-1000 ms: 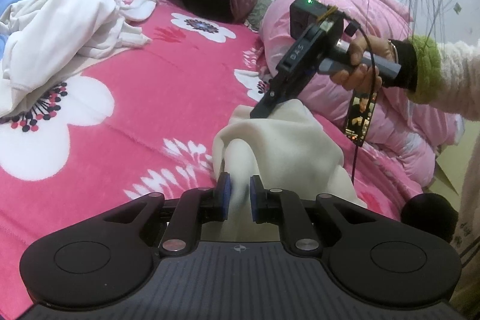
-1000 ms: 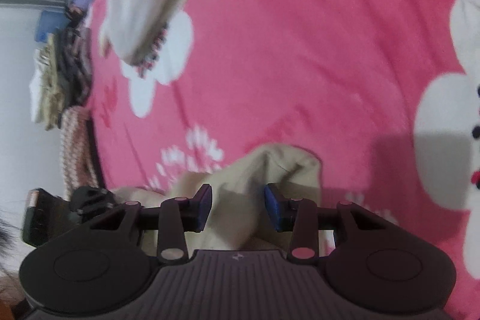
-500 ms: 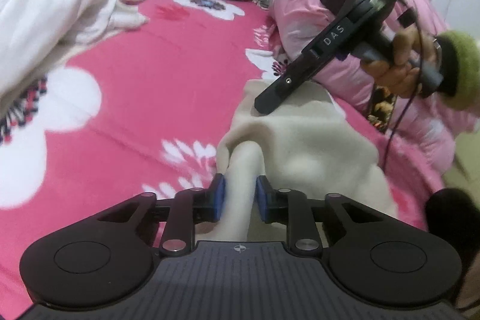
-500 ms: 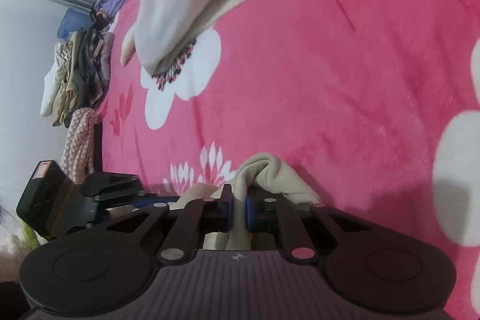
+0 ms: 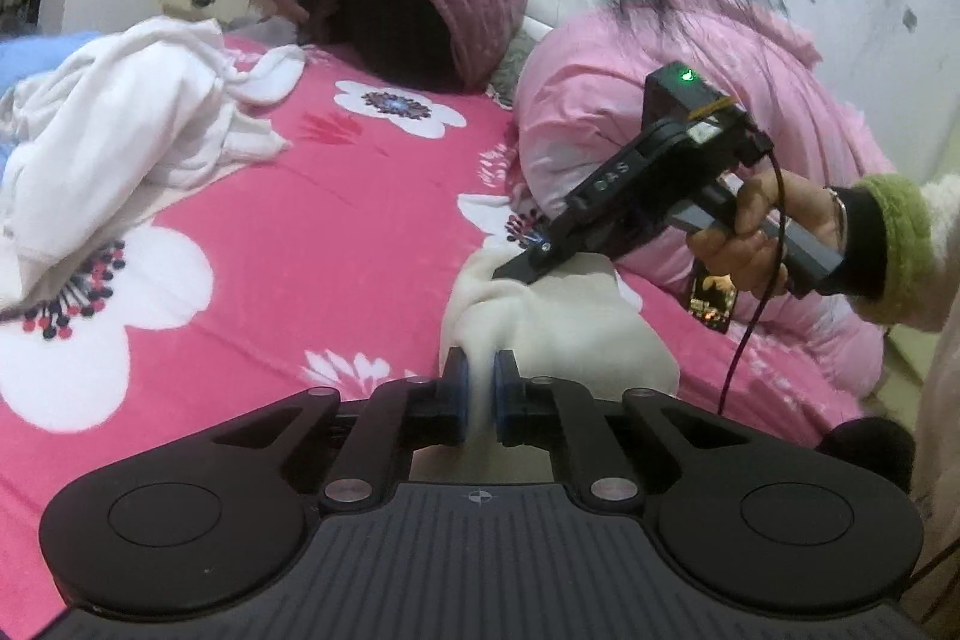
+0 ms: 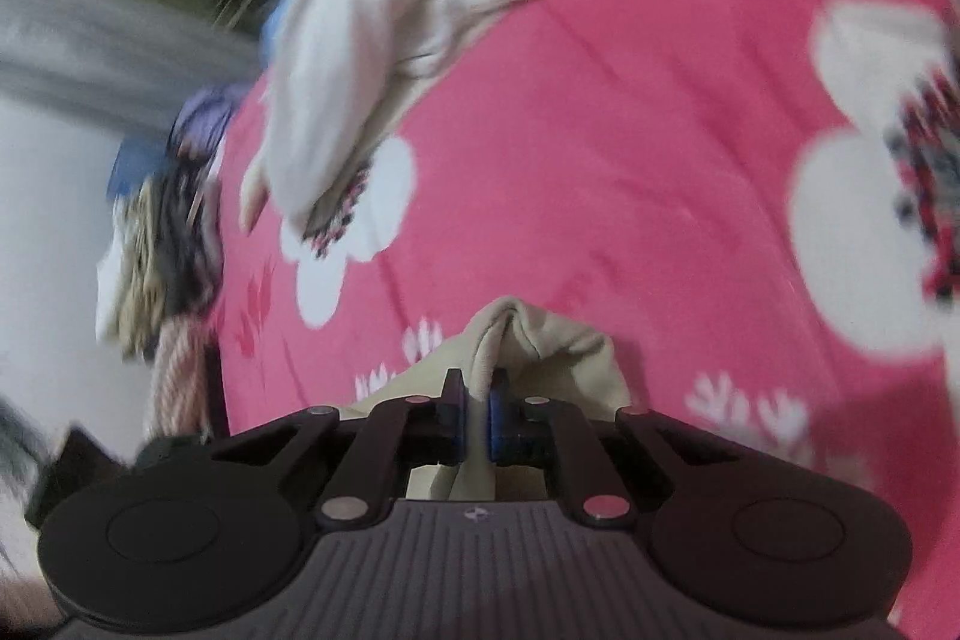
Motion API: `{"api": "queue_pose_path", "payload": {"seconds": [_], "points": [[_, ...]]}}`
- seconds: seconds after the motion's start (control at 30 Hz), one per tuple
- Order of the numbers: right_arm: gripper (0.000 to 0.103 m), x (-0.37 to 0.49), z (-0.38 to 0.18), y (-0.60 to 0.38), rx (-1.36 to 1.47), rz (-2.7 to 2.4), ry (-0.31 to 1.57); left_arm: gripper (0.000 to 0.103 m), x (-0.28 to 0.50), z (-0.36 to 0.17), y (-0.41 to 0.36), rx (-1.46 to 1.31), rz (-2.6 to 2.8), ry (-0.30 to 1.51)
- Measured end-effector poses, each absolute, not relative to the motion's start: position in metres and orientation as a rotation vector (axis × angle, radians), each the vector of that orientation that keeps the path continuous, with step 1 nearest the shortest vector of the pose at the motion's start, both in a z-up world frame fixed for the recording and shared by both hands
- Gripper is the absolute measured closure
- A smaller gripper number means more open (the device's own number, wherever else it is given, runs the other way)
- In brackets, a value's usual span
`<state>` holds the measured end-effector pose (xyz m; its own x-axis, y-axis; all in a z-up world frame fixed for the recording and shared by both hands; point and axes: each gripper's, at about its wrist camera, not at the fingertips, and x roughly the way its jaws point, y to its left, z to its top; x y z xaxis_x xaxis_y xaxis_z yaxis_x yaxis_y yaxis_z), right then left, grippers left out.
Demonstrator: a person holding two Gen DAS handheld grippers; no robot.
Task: Fold clothes
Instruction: 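Lift the folded beige hoodie with both grippers and fold it over again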
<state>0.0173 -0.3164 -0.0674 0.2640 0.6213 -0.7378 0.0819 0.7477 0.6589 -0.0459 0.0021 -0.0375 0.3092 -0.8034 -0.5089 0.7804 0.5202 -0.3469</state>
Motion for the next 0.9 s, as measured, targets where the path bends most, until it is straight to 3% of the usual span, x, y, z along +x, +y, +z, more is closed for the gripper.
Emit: {"api": "queue_pose_path", "payload": {"seconds": [0.13, 0.3, 0.4, 0.53, 0.63, 0.7, 0.73, 0.8, 0.9], "points": [[0.093, 0.009, -0.081, -0.333, 0.769, 0.299, 1.287, 0.097, -0.055, -0.034, 0.001, 0.023, -1.056, 0.659], [0.092, 0.015, -0.047, -0.34, 0.468, 0.171, 1.198, 0.097, -0.062, -0.028, 0.007, 0.044, -1.064, 0.627], [0.09, 0.041, -0.023, -0.314, 0.465, 0.414, 1.187, 0.097, -0.07, -0.023, 0.008, 0.069, -1.08, 0.601], [0.086, 0.081, -0.018, -0.223, 0.311, 0.847, 1.333, 0.097, -0.079, -0.015, 0.01, 0.087, -1.101, 0.567], [0.086, 0.09, -0.047, -0.166, 0.1, 1.038, 1.591, 0.097, -0.082, -0.01, 0.014, 0.091, -1.104, 0.548], [0.09, 0.083, -0.068, -0.161, -0.082, 1.021, 1.723, 0.102, -0.081, -0.011, 0.016, 0.093, -1.11, 0.554], [0.08, 0.083, -0.079, -0.171, -0.144, 0.973, 1.787, 0.102, -0.08, -0.013, 0.017, 0.094, -1.112, 0.559], [0.084, 0.089, -0.091, -0.2, -0.2, 0.854, 1.883, 0.102, -0.076, -0.017, 0.018, 0.084, -1.112, 0.574], [0.081, 0.109, -0.087, -0.233, -0.175, 0.705, 1.862, 0.102, -0.069, -0.018, 0.021, 0.062, -1.117, 0.591]]}}
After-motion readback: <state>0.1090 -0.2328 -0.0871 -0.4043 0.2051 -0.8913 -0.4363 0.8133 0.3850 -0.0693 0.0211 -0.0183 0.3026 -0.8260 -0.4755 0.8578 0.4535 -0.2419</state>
